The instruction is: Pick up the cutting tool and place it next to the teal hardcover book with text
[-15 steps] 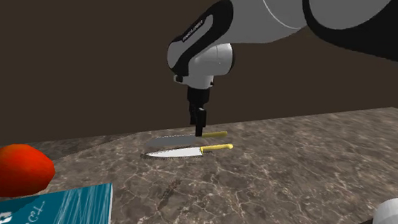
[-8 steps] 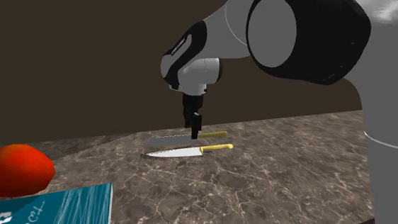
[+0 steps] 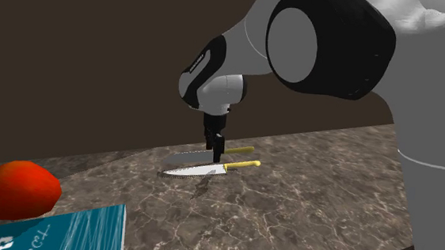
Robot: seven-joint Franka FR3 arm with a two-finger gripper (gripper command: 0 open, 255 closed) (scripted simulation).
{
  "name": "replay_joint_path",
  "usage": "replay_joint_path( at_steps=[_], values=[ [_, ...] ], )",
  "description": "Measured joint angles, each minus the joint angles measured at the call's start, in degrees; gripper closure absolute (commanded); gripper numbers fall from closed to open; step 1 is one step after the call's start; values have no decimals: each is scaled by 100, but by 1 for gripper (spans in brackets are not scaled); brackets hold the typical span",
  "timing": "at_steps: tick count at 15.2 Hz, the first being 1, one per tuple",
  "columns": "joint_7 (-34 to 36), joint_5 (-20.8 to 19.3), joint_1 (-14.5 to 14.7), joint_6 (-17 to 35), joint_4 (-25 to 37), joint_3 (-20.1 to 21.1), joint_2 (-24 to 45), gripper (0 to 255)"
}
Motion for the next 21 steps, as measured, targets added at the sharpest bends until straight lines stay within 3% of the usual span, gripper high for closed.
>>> replay_joint_path(
  at_steps=[3, 4, 14, 21],
  values=[
    [-2, 2, -1, 5, -4, 0, 1, 0],
    [-2, 2, -1, 5, -4, 0, 1, 255],
    [-2, 2, -1, 5, -4, 0, 1, 255],
    [112, -150, 53, -370, 191, -69, -214, 255]
  ],
)
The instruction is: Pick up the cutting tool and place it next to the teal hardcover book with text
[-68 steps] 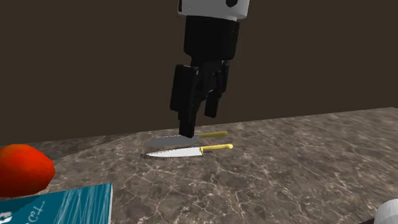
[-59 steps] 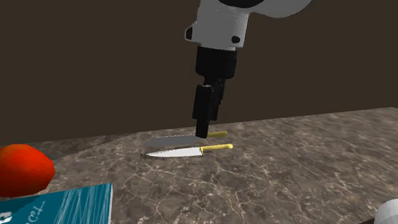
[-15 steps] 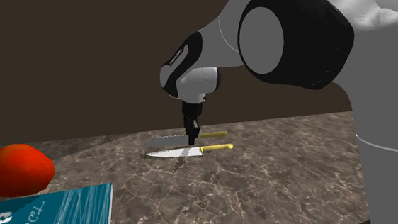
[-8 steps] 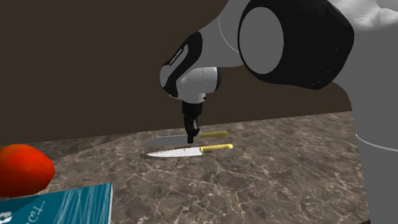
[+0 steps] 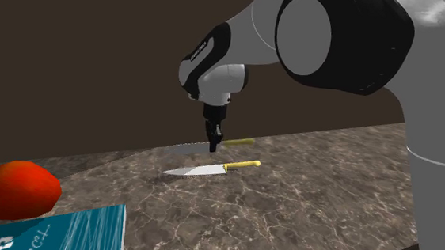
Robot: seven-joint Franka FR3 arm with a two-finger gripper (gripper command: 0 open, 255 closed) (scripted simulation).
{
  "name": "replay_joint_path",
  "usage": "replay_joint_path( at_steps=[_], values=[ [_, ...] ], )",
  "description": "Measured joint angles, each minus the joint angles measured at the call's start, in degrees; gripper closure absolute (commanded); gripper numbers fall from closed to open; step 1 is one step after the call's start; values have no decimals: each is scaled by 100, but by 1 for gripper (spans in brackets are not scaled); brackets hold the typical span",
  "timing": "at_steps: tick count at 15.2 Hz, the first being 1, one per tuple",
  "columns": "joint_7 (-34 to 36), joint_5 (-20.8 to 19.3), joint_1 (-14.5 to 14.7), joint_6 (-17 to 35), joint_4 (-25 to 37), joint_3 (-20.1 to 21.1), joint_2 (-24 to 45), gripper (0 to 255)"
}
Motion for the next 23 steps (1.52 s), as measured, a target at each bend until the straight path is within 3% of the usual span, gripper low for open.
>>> replay_joint_path(
  at_steps=[16, 23],
  values=[
    [181, -272, 32, -1046, 733, -120, -374, 255],
    [1047, -1072, 692, -654, -863, -36, -1829, 255]
  ],
)
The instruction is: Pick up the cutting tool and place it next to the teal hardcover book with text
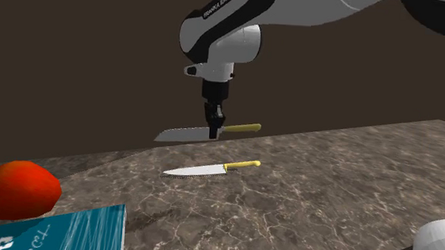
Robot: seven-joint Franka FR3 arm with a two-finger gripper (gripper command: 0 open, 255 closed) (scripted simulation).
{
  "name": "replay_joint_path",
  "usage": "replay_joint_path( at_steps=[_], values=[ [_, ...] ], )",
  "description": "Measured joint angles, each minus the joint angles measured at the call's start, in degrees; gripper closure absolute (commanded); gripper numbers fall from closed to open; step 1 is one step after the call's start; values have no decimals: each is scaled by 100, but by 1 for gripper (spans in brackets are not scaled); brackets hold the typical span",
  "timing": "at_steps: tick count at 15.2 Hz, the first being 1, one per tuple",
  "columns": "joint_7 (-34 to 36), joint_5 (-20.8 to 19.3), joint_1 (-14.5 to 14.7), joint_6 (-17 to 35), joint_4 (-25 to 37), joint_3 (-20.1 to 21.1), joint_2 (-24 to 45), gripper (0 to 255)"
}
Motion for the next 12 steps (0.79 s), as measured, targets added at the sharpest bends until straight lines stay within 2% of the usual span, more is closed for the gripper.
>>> replay_joint_path(
  at_steps=[5, 8, 12],
  values=[
    [787, -544, 259, 199, -1086, 299, -1029, 255],
    [1248, -824, 312, 245, -1739, 542, -1682, 255],
    [1830, -1001, 376, 195, -2363, 929, -2366, 255]
  ],
)
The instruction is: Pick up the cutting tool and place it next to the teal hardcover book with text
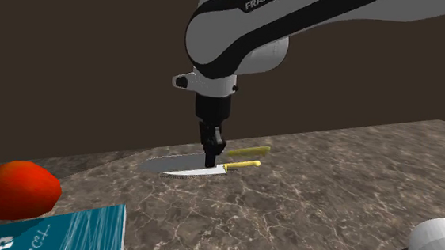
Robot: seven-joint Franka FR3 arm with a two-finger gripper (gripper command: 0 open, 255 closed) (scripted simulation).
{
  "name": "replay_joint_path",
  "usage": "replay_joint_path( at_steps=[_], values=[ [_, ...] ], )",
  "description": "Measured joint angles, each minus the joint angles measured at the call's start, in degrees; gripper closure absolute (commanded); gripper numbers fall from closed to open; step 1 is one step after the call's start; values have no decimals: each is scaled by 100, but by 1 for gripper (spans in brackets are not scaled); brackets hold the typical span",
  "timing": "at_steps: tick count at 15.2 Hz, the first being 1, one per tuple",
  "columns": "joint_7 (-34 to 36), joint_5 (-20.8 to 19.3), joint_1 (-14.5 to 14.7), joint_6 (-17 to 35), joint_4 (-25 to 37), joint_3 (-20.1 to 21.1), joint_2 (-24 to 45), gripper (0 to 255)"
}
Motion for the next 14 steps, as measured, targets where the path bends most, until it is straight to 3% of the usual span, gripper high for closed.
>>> replay_joint_path(
  at_steps=[4, 14],
  values=[
    [489, -65, 51, 73, -644, 354, -558, 255],
    [496, -84, 54, 887, -1216, 272, -310, 255]
  ],
)
